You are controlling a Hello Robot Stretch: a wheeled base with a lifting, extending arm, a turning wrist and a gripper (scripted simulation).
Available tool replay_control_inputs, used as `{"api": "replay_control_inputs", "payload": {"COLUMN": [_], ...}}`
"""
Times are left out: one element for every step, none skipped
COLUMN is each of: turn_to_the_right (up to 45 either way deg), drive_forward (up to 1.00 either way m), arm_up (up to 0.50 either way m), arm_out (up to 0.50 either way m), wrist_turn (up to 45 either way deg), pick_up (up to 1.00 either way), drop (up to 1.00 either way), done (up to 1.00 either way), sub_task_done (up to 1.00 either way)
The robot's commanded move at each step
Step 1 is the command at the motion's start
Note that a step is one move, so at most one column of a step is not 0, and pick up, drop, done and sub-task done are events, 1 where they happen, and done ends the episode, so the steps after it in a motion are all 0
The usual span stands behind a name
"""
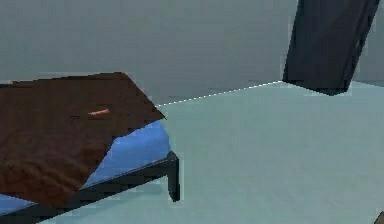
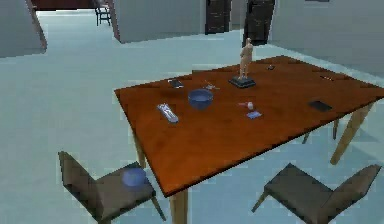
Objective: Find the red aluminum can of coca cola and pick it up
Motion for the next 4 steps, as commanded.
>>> {"api": "replay_control_inputs", "payload": {"turn_to_the_right": [45.0, 0.0, -24.0, -3.0], "drive_forward": [0.0, 0.05, 0.0, 0.0], "arm_up": [0.0, 0.0, 0.0, 0.0], "arm_out": [0.0, 0.0, 0.0, 0.0], "wrist_turn": [0.0, 0.0, 0.0, 0.0], "pick_up": [0.0, 0.0, 0.0, 0.0], "drop": [0.0, 0.0, 0.0, 0.0], "done": [0.0, 0.0, 0.0, 0.0], "sub_task_done": [0.0, 0.0, 0.0, 0.0]}}
